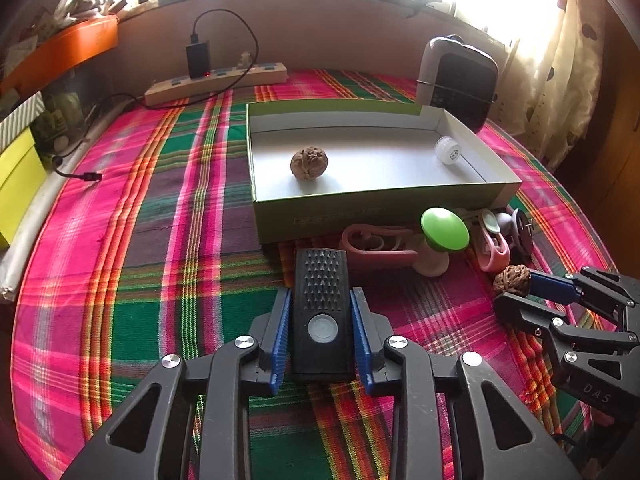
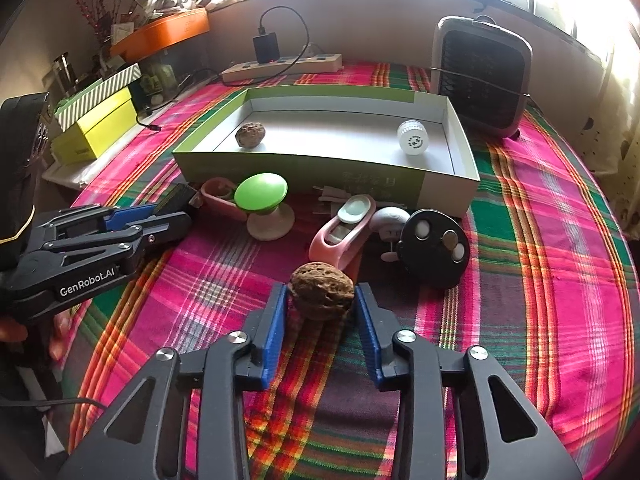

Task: Organize objects
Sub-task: 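Close the left tool on the black remote while the right tool grasps the walnut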

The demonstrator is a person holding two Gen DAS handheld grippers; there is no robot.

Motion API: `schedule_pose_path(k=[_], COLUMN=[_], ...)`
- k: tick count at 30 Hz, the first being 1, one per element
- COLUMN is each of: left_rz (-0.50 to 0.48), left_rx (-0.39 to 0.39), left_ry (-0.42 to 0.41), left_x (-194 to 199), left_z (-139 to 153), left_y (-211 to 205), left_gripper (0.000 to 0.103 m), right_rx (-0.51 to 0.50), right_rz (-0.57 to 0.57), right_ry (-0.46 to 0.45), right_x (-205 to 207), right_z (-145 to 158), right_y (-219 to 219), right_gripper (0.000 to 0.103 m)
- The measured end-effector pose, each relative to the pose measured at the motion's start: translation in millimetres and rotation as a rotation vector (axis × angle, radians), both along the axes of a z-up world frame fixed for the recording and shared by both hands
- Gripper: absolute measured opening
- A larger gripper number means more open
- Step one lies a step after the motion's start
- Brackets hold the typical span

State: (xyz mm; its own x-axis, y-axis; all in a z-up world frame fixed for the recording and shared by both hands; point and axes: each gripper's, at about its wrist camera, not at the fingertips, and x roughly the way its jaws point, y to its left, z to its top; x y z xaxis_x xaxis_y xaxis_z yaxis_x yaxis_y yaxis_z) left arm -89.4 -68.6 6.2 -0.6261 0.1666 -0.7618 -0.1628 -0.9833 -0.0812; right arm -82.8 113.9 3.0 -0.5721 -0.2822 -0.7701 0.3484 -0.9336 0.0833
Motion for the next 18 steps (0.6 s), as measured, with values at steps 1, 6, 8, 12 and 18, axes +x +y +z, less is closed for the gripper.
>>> schedule_pose_path(k=[1, 6, 8, 12, 18], left_rz=[0.000, 0.001, 0.001, 0.002, 0.006], left_rx=[-0.003, -0.004, -0.003, -0.004, 0.001], left_ry=[0.000, 0.001, 0.000, 0.000, 0.000], left_x=[0.3, 0.1, 0.3, 0.3, 0.5], left_z=[0.0, 0.1, 0.1, 0.4, 1.4], left_y=[0.2, 0.6, 0.7, 0.7, -0.2], left_gripper=[0.025, 0.025, 0.025, 0.025, 0.025], right_rx=[-0.001, -0.005, -0.007, -0.012, -0.023], right_rz=[0.000, -0.001, -0.001, -0.001, -0.006], right_ry=[0.000, -0.001, -0.001, -0.002, 0.002], right_x=[0.4, 1.1, 0.8, 0.8, 1.3], right_z=[0.0, -0.3, 0.0, 0.1, 1.6], right_y=[0.2, 1.3, 0.9, 0.8, 2.1], right_gripper=[0.035, 0.035, 0.035, 0.035, 0.034])
